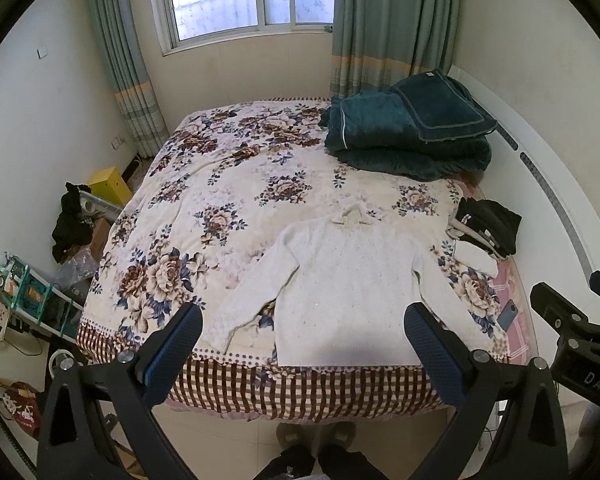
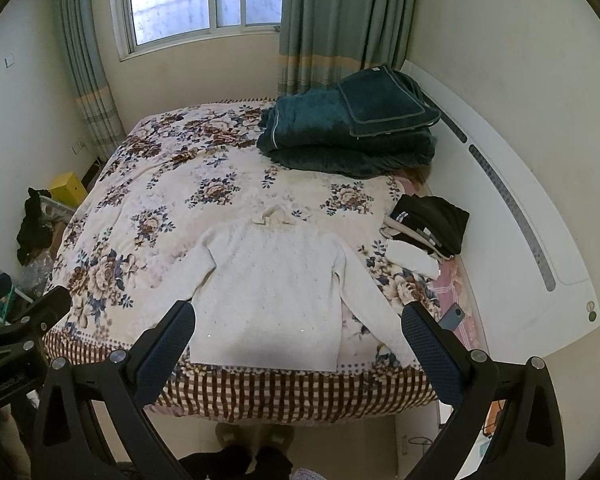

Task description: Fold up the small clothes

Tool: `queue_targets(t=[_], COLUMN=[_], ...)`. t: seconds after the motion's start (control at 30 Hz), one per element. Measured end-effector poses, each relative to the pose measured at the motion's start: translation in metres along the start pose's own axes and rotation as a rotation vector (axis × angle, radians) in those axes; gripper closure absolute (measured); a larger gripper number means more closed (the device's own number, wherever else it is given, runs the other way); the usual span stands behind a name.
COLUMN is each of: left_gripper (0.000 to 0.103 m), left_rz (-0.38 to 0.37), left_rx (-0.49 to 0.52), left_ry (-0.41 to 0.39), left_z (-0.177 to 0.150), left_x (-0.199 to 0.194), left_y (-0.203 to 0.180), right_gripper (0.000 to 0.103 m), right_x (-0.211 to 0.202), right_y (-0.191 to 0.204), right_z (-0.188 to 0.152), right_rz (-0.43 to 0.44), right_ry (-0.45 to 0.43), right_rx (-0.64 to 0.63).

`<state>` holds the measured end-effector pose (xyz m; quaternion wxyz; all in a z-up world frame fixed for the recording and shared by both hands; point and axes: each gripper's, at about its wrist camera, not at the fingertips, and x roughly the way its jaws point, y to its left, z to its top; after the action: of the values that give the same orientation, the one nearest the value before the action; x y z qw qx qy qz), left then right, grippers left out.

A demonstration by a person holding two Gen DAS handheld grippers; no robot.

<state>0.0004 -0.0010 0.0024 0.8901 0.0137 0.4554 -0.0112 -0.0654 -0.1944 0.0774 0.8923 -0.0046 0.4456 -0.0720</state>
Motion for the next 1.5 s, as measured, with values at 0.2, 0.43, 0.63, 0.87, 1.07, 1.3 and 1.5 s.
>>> queue_targets(t=[0.2, 0.43, 0.63, 0.87, 1.07, 1.3, 1.5], left_gripper=[0.0, 0.0, 0.0, 0.0, 0.0, 0.0, 0.0], left_rz=[-0.002, -0.002, -0.006, -0.007, -0.009, -0.007, -0.018], left_rx=[-0.002, 0.0, -0.002, -0.002, -0.004, -0.006, -0.012], left_ry=[-0.001, -0.001, -0.001, -0.007, -0.024, -0.027, -0.025], left_z=[0.004, 0.004, 0.004, 0.004, 0.0, 0.001, 0.002], left_x=[0.003, 0.004, 0.004, 0.003, -0.003, -0.006, -0.008], left_y=[-0.001, -0.001, 0.0, -0.001, 0.002, 0.0, 0.0], right_gripper=[0.0, 0.0, 0.0, 0.0, 0.0, 0.0, 0.0], right_x=[0.0, 0.0, -0.003, -0.006, -0.012, -0.019, -0.021], right_y=[0.002, 0.003, 0.004, 0.007, 0.009, 0.013, 0.013], right_z=[0.004, 0.006, 0.007, 0.007, 0.007, 0.006, 0.005], right_rz=[-0.002, 0.0, 0.004, 0.006, 0.007, 0.019, 0.02], right_ry=[0.004, 0.004, 0.001, -0.001, -0.006, -0.007, -0.007], right_rx=[-0.008, -0.005, -0.004, -0.007, -0.006, 0.0, 0.003])
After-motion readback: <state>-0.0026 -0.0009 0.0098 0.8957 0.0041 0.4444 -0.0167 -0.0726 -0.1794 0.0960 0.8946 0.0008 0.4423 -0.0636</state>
